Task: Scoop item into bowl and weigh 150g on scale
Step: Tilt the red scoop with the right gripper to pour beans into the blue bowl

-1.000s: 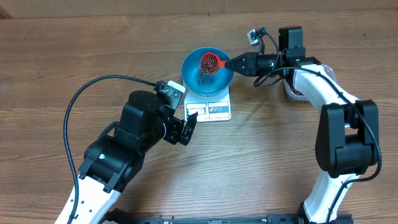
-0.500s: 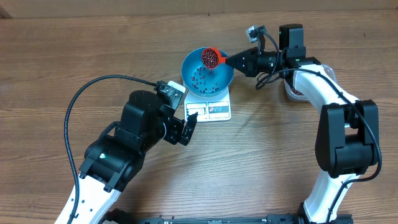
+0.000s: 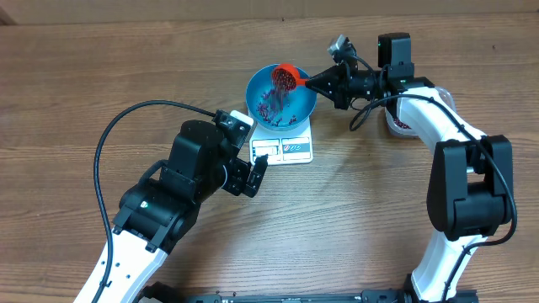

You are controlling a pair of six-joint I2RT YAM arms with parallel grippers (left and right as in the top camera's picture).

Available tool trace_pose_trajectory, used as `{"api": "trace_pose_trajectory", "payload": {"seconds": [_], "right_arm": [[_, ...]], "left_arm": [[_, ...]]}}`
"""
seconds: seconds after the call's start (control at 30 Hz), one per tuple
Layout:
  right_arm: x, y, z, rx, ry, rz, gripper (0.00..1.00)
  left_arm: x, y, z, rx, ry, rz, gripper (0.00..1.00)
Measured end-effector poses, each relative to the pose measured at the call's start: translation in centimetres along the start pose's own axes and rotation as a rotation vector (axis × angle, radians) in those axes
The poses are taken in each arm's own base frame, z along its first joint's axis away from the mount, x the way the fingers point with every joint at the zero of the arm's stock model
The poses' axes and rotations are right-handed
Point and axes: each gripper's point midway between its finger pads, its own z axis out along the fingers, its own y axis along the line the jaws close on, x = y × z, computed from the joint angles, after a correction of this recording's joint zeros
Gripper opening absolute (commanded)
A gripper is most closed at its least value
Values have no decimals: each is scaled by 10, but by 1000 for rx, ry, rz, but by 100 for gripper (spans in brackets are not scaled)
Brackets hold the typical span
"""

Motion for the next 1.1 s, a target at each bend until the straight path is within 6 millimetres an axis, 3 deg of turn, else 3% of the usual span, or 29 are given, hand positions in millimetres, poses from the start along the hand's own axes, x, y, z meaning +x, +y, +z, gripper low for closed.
{"api": "trace_pose_trajectory", "payload": {"seconds": [0.33,0.7,1.1], "right_arm": [[-1,-1,0,2,-3,-162,4],[-27,1,-1,-11,-96,-347,4],[-28,2,-1,-9,-100,-477,4]], "left_arm": [[0,0,0,0,0,0,99],[0,0,0,0,1,0,99],[0,0,0,0,2,0,100]]}}
